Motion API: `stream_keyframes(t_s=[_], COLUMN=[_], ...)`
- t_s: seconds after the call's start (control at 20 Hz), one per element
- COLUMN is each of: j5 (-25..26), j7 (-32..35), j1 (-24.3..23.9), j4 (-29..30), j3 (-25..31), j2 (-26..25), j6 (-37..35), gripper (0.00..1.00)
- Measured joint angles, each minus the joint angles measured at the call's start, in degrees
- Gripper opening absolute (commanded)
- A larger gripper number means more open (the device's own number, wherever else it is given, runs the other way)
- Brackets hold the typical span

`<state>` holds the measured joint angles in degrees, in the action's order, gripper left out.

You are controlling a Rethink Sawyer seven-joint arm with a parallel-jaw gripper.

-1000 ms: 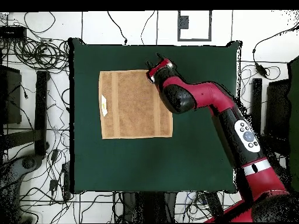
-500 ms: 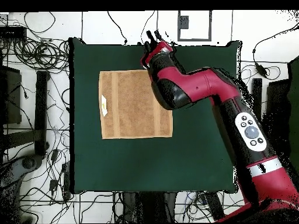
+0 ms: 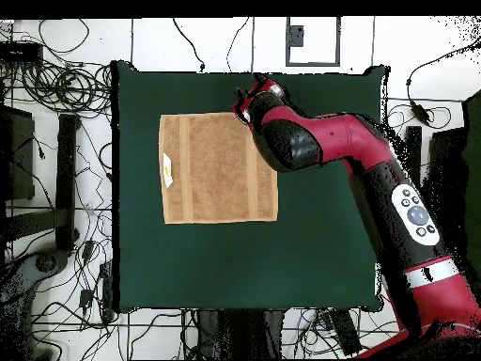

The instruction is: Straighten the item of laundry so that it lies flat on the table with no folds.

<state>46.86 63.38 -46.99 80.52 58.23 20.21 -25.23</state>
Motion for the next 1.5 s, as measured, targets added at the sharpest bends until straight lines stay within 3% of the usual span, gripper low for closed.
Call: stream_keyframes(t_s=[0.25, 0.45, 0.85, 1.5], j5=[-2.8, -2.8, -2.5, -0.9], j7=[0.0, 0.0, -0.8, -11.4], j1=[-1.0, -1.7, -3.3, -5.7], j4=[0.1, 0.4, 1.7, 3.2], j3=[-0.2, -0.2, -0.1, 1.3], j2=[-1.3, -1.7, -1.9, -4.4], j6=[-11.1, -14.5, -15.1, -15.1], gripper=[1.0, 1.0, 1.0, 1.0])
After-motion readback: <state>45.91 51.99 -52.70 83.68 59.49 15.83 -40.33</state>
